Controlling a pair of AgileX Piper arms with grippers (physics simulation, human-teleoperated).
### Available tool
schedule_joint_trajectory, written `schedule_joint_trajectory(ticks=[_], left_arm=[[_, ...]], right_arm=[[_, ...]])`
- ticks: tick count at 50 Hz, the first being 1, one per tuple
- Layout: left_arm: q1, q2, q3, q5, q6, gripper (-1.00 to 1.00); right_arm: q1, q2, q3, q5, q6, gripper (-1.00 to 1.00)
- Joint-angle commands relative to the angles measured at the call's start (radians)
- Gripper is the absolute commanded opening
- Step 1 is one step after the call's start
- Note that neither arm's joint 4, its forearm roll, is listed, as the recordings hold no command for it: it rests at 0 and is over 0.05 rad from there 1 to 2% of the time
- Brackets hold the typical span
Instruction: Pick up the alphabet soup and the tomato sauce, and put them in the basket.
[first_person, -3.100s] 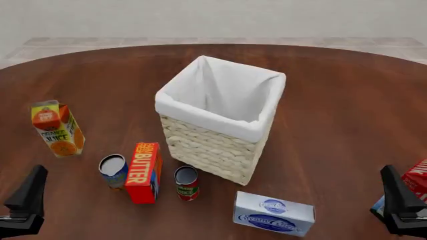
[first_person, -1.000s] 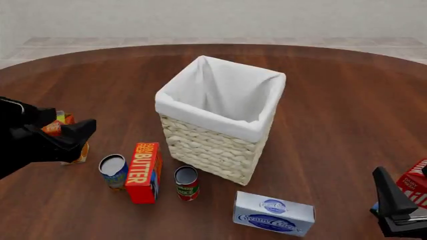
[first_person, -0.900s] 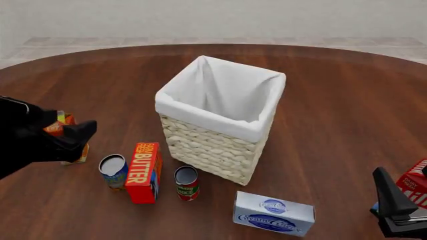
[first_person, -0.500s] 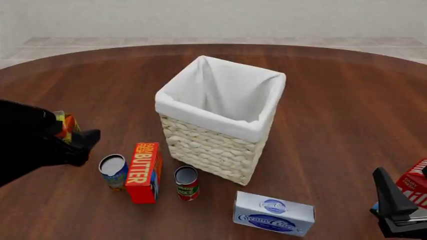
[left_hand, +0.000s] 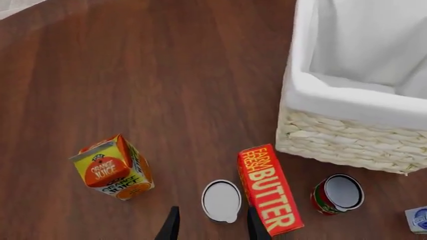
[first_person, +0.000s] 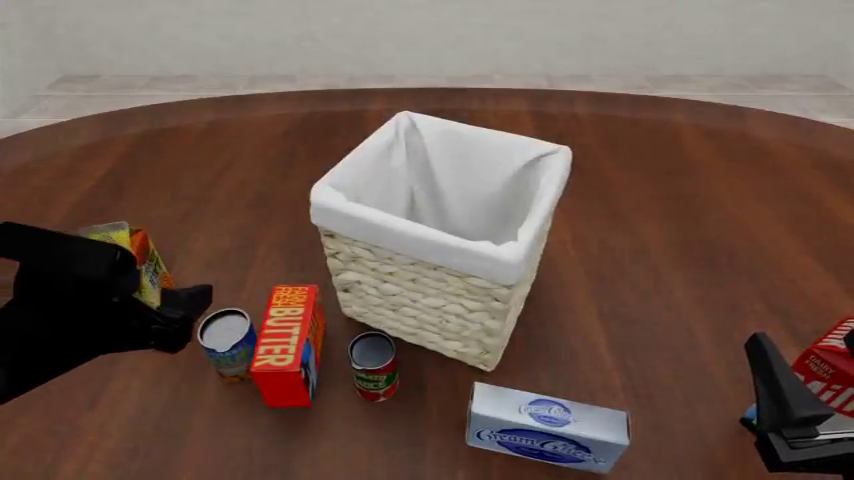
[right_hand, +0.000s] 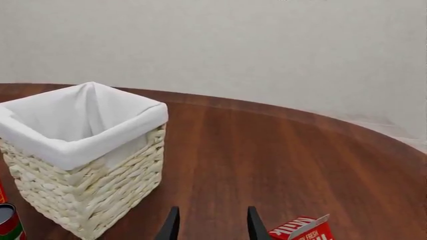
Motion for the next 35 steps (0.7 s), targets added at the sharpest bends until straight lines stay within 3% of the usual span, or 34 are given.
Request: schedule_joint_trajectory(ticks=[1,35], left_arm=[[0.0,0.033,0.035,-0.036,0.003,1.0],[0.009,0.179,0.138,-0.206,0.017,1.0]], right_arm=[[-0.002,0.008,0.0,-0.007,-0.006,1.0],[-0.002,0.0,0.0,0.0,-0.007,1.0]])
